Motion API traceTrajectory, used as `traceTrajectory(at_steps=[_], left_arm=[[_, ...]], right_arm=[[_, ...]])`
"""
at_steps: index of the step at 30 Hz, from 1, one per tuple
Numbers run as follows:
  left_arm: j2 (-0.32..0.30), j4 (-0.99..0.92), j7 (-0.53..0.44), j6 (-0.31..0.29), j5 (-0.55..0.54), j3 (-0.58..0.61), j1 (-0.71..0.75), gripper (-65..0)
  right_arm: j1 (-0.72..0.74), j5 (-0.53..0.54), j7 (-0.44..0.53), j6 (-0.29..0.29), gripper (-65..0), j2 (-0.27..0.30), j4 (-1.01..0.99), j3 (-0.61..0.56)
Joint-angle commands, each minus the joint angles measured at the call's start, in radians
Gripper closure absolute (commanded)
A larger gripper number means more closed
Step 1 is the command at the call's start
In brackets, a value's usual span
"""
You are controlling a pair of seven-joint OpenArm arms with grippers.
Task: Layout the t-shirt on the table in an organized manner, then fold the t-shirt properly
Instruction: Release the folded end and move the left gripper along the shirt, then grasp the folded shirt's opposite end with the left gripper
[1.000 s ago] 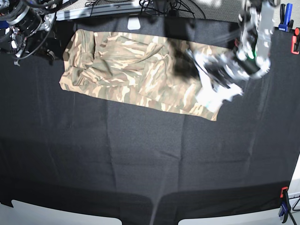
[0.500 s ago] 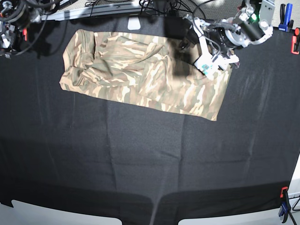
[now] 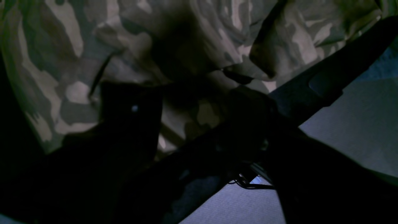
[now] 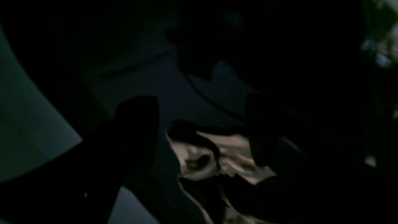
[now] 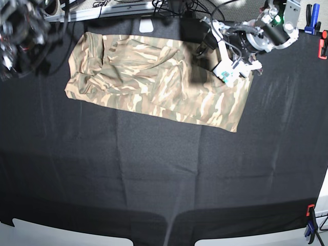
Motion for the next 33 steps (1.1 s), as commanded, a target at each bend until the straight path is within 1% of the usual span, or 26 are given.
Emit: traceTrajectory(at_steps=[1, 5, 6, 8, 11, 13, 18, 21, 24, 29, 30, 31, 33], left_arm=[[-0.003, 0.019, -0.02, 0.001, -0.01, -0.003, -0.002, -33.5], [-0.003, 0.019, -0.02, 0.001, -0.01, -0.003, -0.002, -33.5], [-0.003, 0.019, -0.02, 0.001, -0.01, -0.003, -0.002, -33.5], [-0.003, 0.019, -0.02, 0.001, -0.01, -0.003, -0.002, -33.5], [-0.003, 0.019, -0.02, 0.001, -0.01, -0.003, -0.002, -33.5], [-0.003, 0.019, -0.02, 0.001, -0.01, -0.003, -0.002, -33.5], [-0.003, 0.019, -0.016, 0.001, -0.01, -0.003, -0.002, -33.5], [-0.003, 0.021, -0.016, 0.001, -0.016, -0.003, -0.002, -33.5], [-0.003, 0.06, -0.018, -0.001, -0.044, -0.003, -0.002, -33.5], [-0.003, 0.238, -0.048, -0.003, -0.043, -0.003, -0.002, -33.5], [-0.003, 0.238, -0.061, -0.003, -0.045, -0.001, -0.002, -33.5], [-0.003, 0.238, -0.096, -0.011, -0.058, 0.005, -0.008, -33.5], [-0.003, 0.238, -0.106, -0.017, -0.056, 0.044, -0.013, -33.5]], right_arm=[[0.02, 0.027, -0.02, 0.005, -41.6, 0.009, -0.021, 0.004], [0.061, 0.227, -0.149, 0.005, -41.5, 0.009, -0.117, 0.004], [0.067, 0.261, -0.159, 0.005, -41.5, 0.01, -0.121, 0.004], [0.073, 0.282, -0.159, 0.005, -41.5, 0.013, -0.121, 0.004], [0.072, 0.28, -0.159, 0.005, -41.5, 0.026, -0.121, 0.004], [0.072, 0.254, -0.157, 0.005, -41.5, 0.027, -0.121, 0.004], [0.069, 0.097, -0.153, 0.005, -41.5, 0.037, -0.121, 0.004], [0.048, 0.048, -0.152, 0.005, -41.5, 0.055, -0.121, 0.004], [0.025, 0.05, -0.146, 0.005, -41.5, 0.085, -0.12, 0.004], [0.025, 0.053, -0.148, 0.005, -41.5, 0.153, -0.118, 0.033], [0.025, 0.053, -0.153, 0.005, -41.5, 0.165, -0.118, 0.045], [0.025, 0.054, -0.156, 0.005, -41.5, 0.177, -0.117, 0.057], [0.008, 0.077, -0.156, 0.005, -41.5, 0.192, -0.115, 0.074]])
